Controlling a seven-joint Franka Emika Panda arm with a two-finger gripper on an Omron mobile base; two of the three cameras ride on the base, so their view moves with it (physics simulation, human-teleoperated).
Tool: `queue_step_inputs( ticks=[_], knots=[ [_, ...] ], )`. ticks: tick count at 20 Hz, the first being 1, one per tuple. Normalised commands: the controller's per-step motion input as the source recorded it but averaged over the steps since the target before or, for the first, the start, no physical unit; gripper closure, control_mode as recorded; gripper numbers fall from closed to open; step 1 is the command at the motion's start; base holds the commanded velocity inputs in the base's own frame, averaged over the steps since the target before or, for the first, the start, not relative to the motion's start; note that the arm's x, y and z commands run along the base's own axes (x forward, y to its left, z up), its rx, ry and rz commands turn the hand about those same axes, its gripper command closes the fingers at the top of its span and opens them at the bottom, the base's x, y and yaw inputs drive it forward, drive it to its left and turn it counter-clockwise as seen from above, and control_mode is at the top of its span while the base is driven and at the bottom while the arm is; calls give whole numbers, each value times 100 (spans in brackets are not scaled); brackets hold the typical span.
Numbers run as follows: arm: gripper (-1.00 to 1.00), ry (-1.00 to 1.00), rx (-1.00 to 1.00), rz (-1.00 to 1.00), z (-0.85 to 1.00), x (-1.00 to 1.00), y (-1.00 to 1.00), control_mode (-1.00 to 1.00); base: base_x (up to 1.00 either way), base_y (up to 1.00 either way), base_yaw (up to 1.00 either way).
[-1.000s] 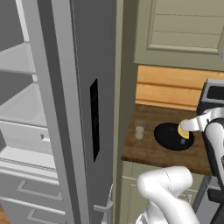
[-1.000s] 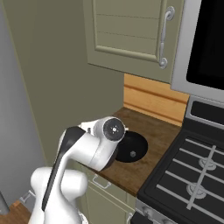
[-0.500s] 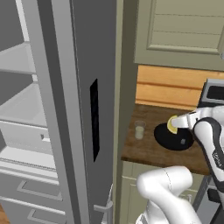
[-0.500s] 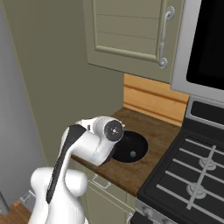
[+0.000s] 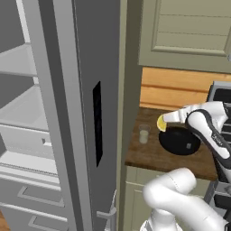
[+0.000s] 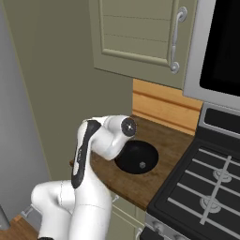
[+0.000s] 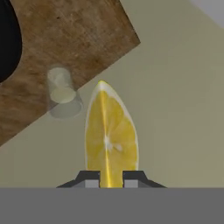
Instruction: Grab a lemon wedge from the fridge and one ice cube from the ice bowl, and put them in the glass of lemonade.
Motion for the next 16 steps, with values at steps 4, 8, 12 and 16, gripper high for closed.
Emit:
queue_step_inputs(
  ticks=[4,8,12,16],
  knots=[
    [100,-5,-2,30,-9,47,0,-100,0,0,0],
    [100,-41,-19,8,-27,0,0,-100,0,0,0],
    [100,-50,-24,0,-29,0,0,-100,0,0,0],
    [100,-43,-23,0,-34,5,2,-100,0,0,0]
  ],
)
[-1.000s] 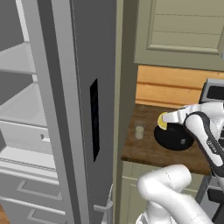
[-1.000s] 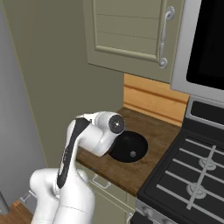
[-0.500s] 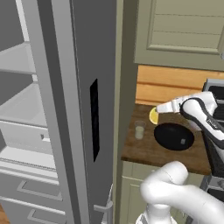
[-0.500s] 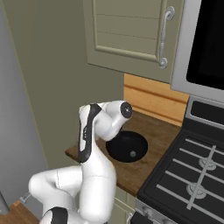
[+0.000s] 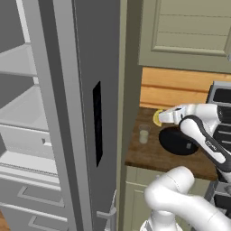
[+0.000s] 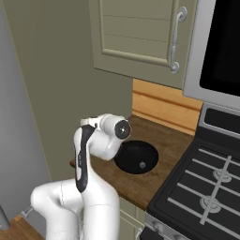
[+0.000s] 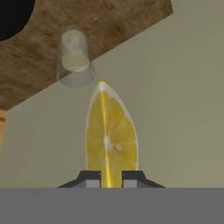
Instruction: Grab a lemon wedge from the fridge and one ice cube from the ice bowl, and put them in the glass of lemonade.
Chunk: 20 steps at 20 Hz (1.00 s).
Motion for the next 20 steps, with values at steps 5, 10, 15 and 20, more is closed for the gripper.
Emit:
queue_step_inputs(
  ticks=[5,10,15,20],
  knots=[
    [100,-31,-15,3,-24,28,0,-100,0,0,0],
    [100,-19,-10,6,-22,30,0,-100,0,0,0],
    [100,-4,-5,4,-6,16,-24,-100,0,0,0],
    [100,0,-1,5,0,1,-49,-100,0,0,0]
  ],
)
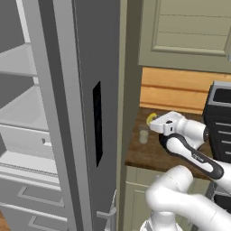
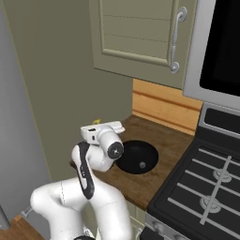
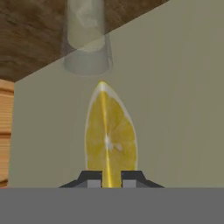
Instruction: Grab a lemon wedge from the fridge and one ice cube from the ice bowl, and put them in the glass of lemonade.
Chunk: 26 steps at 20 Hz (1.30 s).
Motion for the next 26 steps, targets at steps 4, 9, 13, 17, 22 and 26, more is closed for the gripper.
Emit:
queue_step_inputs(
  ticks=[4,9,13,17,22,26],
  knots=[
    [100,0,0,14,0,27,-13,-100,0,0,0],
    [100,0,-1,20,-7,53,-4,-100,0,0,0],
    [100,0,0,21,-27,50,-28,-100,0,0,0],
    [100,0,-1,20,-32,30,-36,-100,0,0,0],
    [100,0,-3,19,-27,21,-31,-100,0,0,0],
    [100,-3,-10,15,-28,20,-19,-100,0,0,0]
  ],
)
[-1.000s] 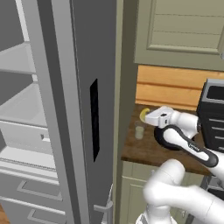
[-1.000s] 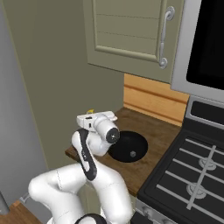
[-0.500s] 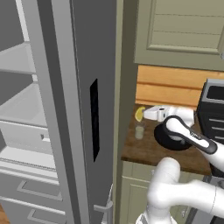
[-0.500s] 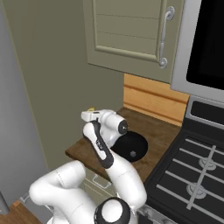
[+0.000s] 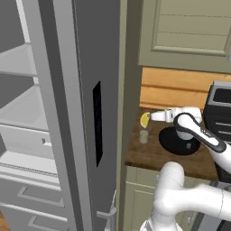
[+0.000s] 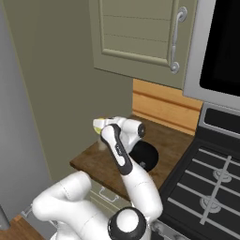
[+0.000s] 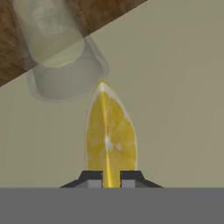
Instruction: Grab a lemon wedge from the fridge and one ice cube from the ice bowl, and put them in the glass of lemonade.
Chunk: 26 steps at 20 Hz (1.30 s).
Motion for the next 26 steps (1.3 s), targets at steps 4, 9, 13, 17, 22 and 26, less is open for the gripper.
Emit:
queue_step_inputs(
  ticks=[4,9,13,17,22,26],
  knots=[
    [100,-21,-21,5,-28,14,-17,-100,0,0,0],
    [100,-33,-29,0,-33,0,-14,-100,0,0,0],
    [100,-31,-29,0,-31,0,-20,-100,0,0,0],
    [100,-23,-22,0,-18,9,-23,-100,0,0,0],
    [100,-22,-16,0,-17,18,-14,-100,0,0,0],
    [100,-13,-9,0,-3,2,-6,-100,0,0,0]
  ],
)
